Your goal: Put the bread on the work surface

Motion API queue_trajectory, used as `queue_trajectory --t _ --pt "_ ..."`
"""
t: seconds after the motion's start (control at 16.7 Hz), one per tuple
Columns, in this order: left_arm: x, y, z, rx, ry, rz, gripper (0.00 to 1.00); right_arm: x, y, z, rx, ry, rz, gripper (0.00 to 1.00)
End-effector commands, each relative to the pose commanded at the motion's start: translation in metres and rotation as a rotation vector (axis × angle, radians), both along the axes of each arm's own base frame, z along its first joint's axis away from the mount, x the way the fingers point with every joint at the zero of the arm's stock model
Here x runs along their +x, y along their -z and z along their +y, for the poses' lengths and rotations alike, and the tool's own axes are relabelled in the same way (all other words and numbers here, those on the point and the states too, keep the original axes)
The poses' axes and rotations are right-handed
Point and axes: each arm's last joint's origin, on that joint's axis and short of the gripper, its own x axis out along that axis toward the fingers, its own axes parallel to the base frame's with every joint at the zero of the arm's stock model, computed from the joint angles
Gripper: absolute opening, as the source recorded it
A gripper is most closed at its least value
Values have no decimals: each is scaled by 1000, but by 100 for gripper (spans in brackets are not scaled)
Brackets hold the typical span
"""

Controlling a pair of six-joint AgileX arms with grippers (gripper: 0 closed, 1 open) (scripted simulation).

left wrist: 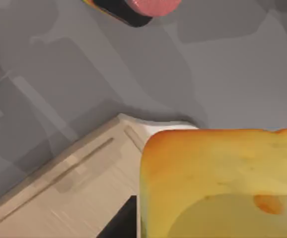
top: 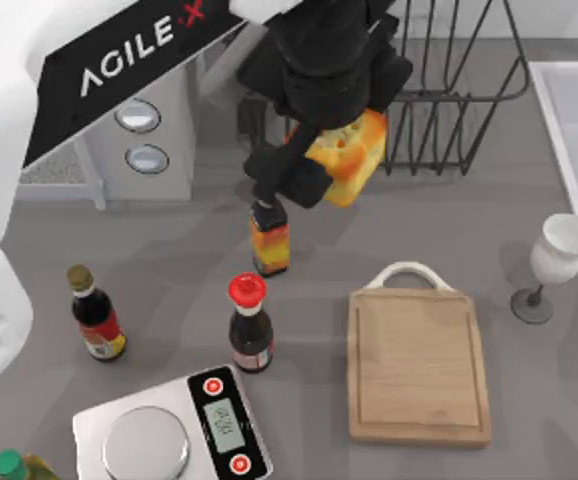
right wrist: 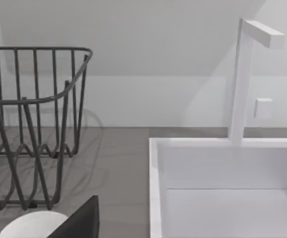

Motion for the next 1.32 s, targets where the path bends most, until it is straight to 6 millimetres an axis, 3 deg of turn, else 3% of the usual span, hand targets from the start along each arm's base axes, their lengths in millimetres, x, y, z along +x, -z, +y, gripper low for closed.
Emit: queue_trajectory --t 0.3,0.6,0.78,1.32 --pt "-18 40 -55 -45 -328 135 0 0 0 0 0 0 0 100" --pt "-35 84 -86 15 -556 232 0 0 0 0 0 0 0 100" --pt "-40 97 -92 49 -612 253 0 0 0 0 0 0 0 100" --pt "-37 103 -90 49 -623 253 0 0 0 0 0 0 0 100"
